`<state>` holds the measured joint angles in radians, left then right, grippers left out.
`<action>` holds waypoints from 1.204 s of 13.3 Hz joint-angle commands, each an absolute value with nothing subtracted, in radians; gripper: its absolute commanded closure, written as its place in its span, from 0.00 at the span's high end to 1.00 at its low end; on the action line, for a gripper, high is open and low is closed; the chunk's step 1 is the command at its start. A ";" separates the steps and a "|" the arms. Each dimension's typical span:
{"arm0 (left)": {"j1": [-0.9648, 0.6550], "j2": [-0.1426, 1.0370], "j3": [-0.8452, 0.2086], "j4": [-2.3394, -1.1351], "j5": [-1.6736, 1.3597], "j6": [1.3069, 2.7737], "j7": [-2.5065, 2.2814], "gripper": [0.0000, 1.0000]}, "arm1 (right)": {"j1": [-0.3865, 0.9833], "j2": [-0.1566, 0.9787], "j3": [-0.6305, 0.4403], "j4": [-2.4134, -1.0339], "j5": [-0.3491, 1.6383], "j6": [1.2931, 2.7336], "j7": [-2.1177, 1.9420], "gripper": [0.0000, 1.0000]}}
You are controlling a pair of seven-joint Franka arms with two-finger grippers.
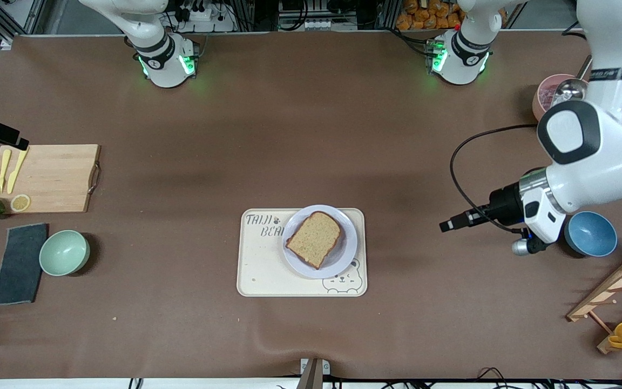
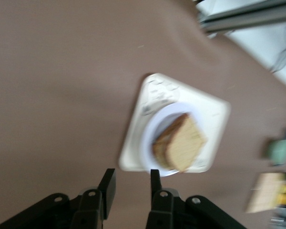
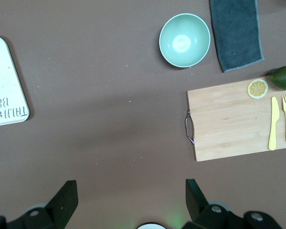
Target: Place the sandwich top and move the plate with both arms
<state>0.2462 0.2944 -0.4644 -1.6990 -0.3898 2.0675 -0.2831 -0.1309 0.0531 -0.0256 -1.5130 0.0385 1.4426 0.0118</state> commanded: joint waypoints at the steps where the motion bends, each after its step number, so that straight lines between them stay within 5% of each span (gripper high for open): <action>1: 0.238 0.233 -0.462 -1.634 -0.177 1.885 -0.331 0.45 | -0.132 0.048 -0.025 -1.502 0.025 1.416 0.017 1.00; 7: 0.248 0.222 -0.454 -1.434 0.049 1.548 -0.319 1.00 | -0.126 0.049 -0.023 -1.502 0.025 1.416 0.021 1.00; 12: 0.290 0.091 -0.440 -1.448 0.049 1.504 -0.224 1.00 | -0.124 0.048 -0.020 -1.502 0.025 1.408 0.023 1.00; 16: 0.137 0.029 -0.209 -1.465 0.038 1.451 -0.114 1.00 | -0.123 0.048 -0.020 -1.500 0.025 1.408 0.023 1.00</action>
<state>0.1921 0.0704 -0.2789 -1.4275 0.0240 1.4543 -0.1605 -0.1284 0.0529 -0.0225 -1.5107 0.0384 1.4221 0.0118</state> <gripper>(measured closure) 0.000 0.000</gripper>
